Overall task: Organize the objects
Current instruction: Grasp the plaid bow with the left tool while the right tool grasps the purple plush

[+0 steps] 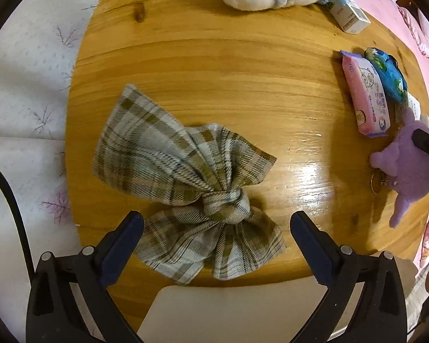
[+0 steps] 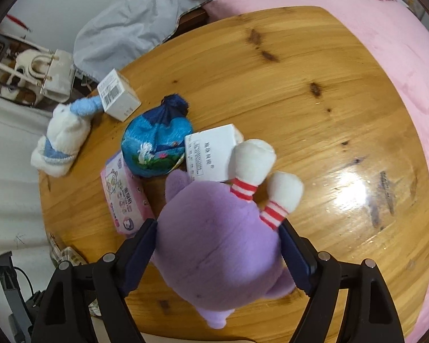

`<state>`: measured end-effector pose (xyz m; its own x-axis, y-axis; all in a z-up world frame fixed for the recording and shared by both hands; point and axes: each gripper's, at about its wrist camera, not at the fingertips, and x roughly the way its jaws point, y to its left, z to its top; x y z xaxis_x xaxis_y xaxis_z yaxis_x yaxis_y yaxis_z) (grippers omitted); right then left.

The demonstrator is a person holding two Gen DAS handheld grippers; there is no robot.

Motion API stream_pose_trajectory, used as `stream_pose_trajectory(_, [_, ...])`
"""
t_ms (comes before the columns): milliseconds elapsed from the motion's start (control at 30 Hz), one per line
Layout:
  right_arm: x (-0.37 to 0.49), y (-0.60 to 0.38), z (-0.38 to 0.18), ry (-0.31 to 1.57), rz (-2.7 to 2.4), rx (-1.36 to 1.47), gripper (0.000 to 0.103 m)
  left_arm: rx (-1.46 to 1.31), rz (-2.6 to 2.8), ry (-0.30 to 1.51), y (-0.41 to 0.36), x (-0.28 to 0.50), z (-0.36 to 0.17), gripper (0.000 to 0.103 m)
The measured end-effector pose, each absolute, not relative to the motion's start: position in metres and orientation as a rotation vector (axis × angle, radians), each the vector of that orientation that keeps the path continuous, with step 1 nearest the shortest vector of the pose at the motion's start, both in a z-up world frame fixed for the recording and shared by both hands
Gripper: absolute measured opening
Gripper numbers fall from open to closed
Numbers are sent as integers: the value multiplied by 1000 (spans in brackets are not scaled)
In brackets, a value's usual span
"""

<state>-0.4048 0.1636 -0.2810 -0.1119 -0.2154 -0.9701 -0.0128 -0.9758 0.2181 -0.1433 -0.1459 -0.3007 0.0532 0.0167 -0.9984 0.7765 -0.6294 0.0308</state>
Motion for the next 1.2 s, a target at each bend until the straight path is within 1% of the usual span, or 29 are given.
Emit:
stream_pose_trajectory(100, [-404,158,-286,-244,-2217,2012,83,1745,-1627,791,-146,-146,-306,102])
stream_pose_trajectory(233, [-402,153,-290,-221,-2200,2028,83,1767,-1608,825,-147,-148,-314,102])
stream_pose_trajectory(300, [-401,152,-292,-206,-2193,2037,82,1795,-1564,906,-149,-145,-322,101])
stream_pose_trajectory(433, [-398,151,-291,-195,-2198,2026,77,1768,-1560,904,-150,-145,-320,100])
stream_pose_trajectory(533, [-393,150,-289,-164,-2207,2007,71,1759,-1560,900,-151,-145,-320,99])
stream_pose_trajectory(567, [-391,150,-286,-153,-2215,1993,68,1753,-1561,885,-151,-145,-318,94])
stream_pose_trajectory(600, [-390,149,-285,-148,-2216,1988,67,1743,-1562,863,-151,-145,-315,87])
stream_pose_trajectory(633, [-388,149,-284,-140,-2213,1985,65,1737,-1566,849,-151,-145,-313,82])
stream_pose_trajectory(667, [-386,149,-283,-137,-2209,1980,65,1728,-1573,835,-152,-146,-310,69])
stream_pose_trajectory(700, [-384,149,-281,-141,-2207,1973,64,1721,-1584,832,-152,-145,-306,51])
stream_pose_trajectory(767, [-380,150,-276,-151,-2210,1955,64,1710,-1611,878,-154,-145,-302,30])
stream_pose_trajectory(867, [-374,154,-265,-170,-2224,1919,64,1693,-1638,939,-154,-142,-299,24])
stream_pose_trajectory(1000, [-364,163,-244,-197,-2238,1865,64,1672,-1686,896,-147,-143,-289,23])
stream_pose_trajectory(1067, [-365,161,-233,-211,-2240,1836,64,1669,-1720,905,-143,-144,-284,23])
stream_pose_trajectory(1200, [-355,164,-207,-238,-2250,1758,64,1618,-1770,869,-137,-146,-264,23])
